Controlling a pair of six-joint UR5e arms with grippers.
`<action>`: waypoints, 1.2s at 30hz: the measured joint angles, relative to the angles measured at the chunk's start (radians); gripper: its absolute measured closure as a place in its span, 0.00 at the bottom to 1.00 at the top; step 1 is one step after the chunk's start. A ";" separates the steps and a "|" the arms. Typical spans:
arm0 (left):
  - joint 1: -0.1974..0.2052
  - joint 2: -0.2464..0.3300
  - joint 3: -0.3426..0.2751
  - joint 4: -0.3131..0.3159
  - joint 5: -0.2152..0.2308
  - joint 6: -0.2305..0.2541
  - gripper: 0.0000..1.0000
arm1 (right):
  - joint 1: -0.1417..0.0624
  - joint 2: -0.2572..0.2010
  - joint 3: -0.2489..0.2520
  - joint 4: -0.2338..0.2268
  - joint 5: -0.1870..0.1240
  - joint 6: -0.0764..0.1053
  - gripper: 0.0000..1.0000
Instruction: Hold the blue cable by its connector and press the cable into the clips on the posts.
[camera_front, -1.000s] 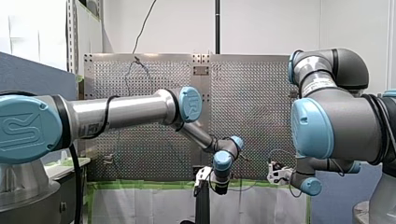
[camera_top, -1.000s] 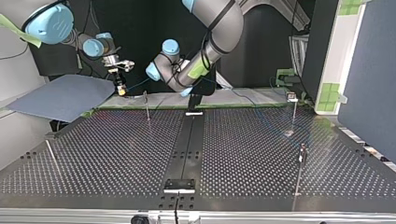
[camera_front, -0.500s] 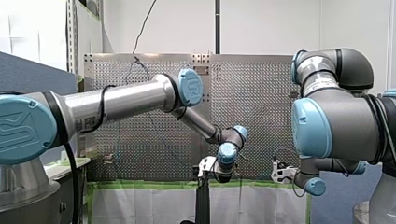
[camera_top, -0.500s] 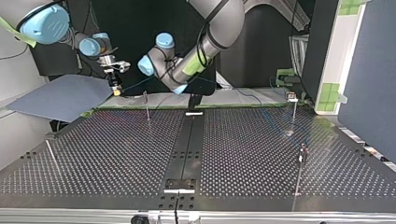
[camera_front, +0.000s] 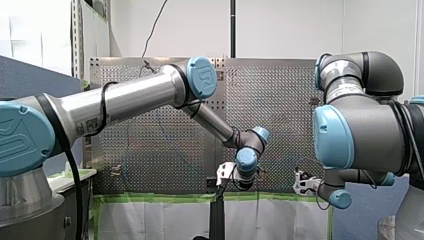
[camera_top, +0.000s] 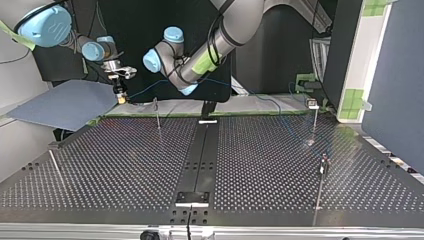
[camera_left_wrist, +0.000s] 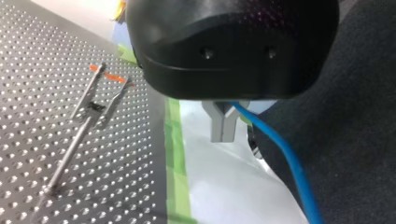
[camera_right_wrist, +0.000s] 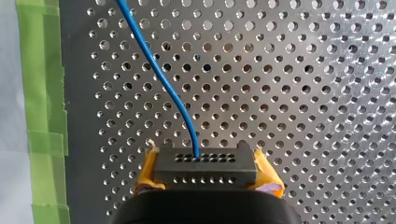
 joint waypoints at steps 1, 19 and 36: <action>-0.002 0.001 -0.010 0.010 0.000 -0.001 1.00 | 0.000 0.000 -0.002 0.001 -0.001 0.000 1.00; -0.011 0.001 -0.079 0.158 -0.005 -0.016 1.00 | -0.006 0.000 -0.046 0.006 -0.031 0.022 1.00; -0.001 0.001 -0.038 0.310 -0.029 0.007 1.00 | -0.019 0.000 -0.062 0.003 -0.045 0.037 1.00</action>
